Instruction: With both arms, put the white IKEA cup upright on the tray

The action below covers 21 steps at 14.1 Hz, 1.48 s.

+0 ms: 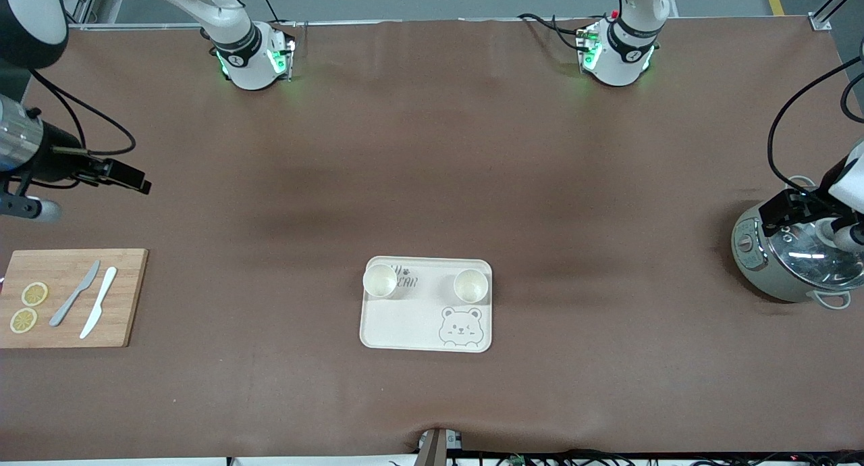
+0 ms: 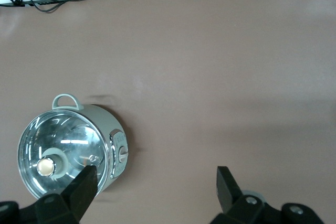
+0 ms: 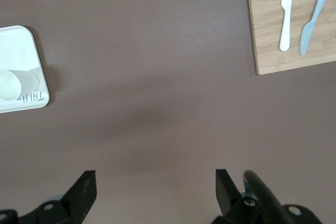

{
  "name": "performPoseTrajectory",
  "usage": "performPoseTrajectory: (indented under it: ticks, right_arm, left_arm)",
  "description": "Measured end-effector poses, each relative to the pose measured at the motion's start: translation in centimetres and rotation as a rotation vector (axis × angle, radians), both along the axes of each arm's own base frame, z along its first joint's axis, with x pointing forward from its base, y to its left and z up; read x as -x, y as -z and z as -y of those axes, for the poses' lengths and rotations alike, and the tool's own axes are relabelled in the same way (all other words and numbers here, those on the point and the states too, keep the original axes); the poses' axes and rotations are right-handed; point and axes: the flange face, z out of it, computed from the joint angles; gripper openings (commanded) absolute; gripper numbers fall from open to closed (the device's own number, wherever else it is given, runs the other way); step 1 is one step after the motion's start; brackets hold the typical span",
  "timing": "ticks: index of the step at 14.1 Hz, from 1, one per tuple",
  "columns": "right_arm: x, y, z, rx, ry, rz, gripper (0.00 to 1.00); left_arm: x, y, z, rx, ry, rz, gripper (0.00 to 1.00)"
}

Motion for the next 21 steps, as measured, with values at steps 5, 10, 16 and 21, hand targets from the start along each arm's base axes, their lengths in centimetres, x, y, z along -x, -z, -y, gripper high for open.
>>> performPoseTrajectory:
  ticks: [5, 10, 16, 21]
  right_arm:
    - [3.2, -4.4, 0.1, -0.004, -0.198, 0.039, 1.00]
    - [3.8, -4.8, 0.6, 0.035, -0.230, 0.016, 1.00]
    - [4.1, -4.4, 1.2, 0.069, -0.226, -0.023, 1.00]
    - [4.0, -4.3, 1.2, 0.069, -0.226, -0.028, 1.00]
  left_arm:
    - [1.5, -2.3, 0.7, 0.032, -0.002, 0.014, 1.00]
    - [2.4, -2.3, 0.9, 0.058, 0.050, -0.031, 1.00]
    - [5.2, -3.0, 2.9, 0.083, 0.007, -0.044, 1.00]
    - [7.2, -3.7, 3.7, 0.144, -0.056, -0.079, 1.00]
